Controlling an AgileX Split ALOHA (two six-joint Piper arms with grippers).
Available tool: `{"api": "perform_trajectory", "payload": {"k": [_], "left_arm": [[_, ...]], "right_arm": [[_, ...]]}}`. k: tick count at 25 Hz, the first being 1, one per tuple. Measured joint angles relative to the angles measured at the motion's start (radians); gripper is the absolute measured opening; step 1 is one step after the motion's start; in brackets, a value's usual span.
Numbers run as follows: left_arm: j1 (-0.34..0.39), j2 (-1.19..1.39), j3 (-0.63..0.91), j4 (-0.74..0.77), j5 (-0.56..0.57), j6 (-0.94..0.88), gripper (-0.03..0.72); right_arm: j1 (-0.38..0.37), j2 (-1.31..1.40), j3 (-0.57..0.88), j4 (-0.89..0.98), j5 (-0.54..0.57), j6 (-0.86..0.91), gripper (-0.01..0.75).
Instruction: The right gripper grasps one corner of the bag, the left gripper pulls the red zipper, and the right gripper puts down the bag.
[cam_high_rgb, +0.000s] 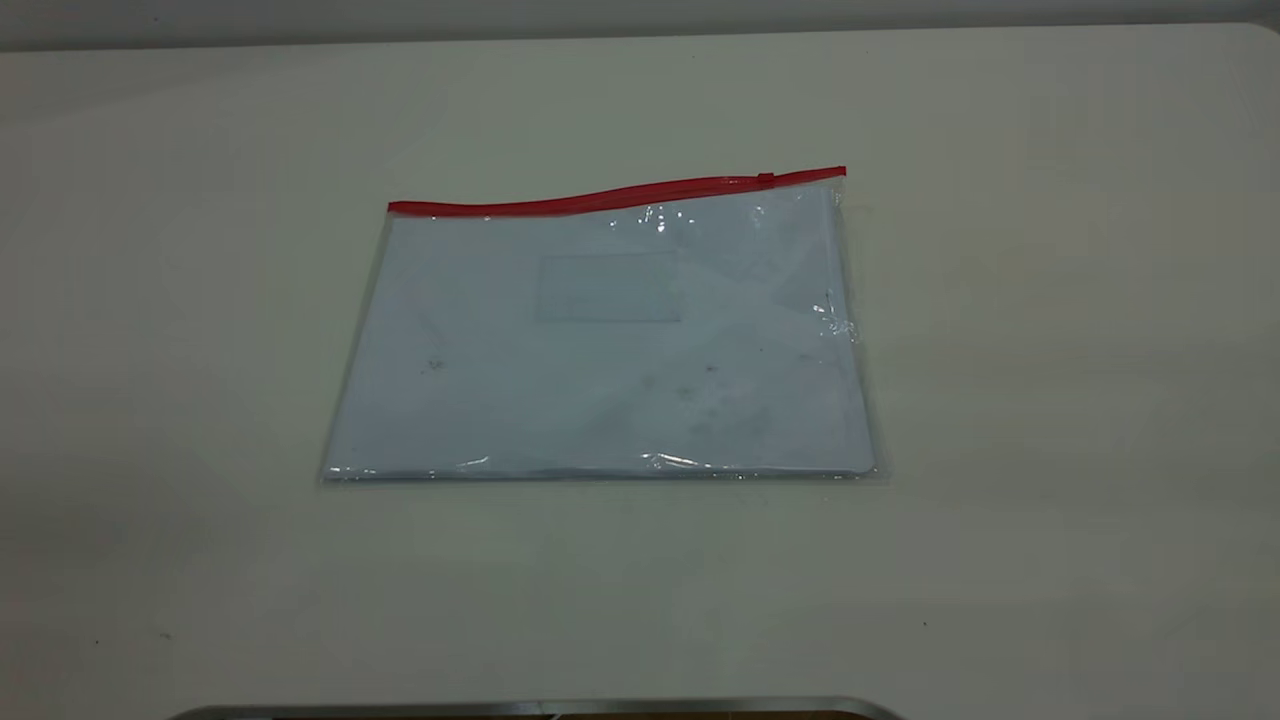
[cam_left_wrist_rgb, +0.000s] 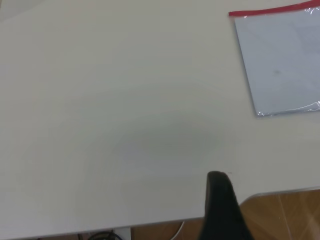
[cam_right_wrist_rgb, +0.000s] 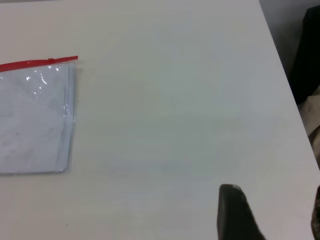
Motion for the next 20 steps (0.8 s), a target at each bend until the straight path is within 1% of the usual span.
{"api": "perform_trajectory", "payload": {"k": [7,9,11,14,16,20], "left_arm": [[0.0,0.0,0.0,0.0,0.0,-0.002,0.548],[0.0,0.0,0.0,-0.001,-0.001,-0.002,0.548],[0.0,0.004,-0.019,-0.003,-0.026,-0.002,0.548],[0.0,0.068,-0.062,-0.003,-0.104,-0.003,0.548],[0.0,0.161,-0.082,-0.003,-0.166,-0.003,0.548],[0.0,0.39,-0.115,-0.016,-0.303,-0.003,0.548]], "right_arm": [[0.0,0.0,0.0,0.002,-0.001,0.001,0.402],[0.0,0.0,0.0,0.035,-0.019,0.001,0.402],[0.0,0.011,-0.008,0.087,-0.05,-0.002,0.402],[0.0,0.121,-0.019,0.184,-0.149,-0.039,0.402],[0.0,0.238,-0.019,0.228,-0.241,-0.102,0.411],[0.0,0.483,-0.019,0.319,-0.433,-0.262,0.468]]}}
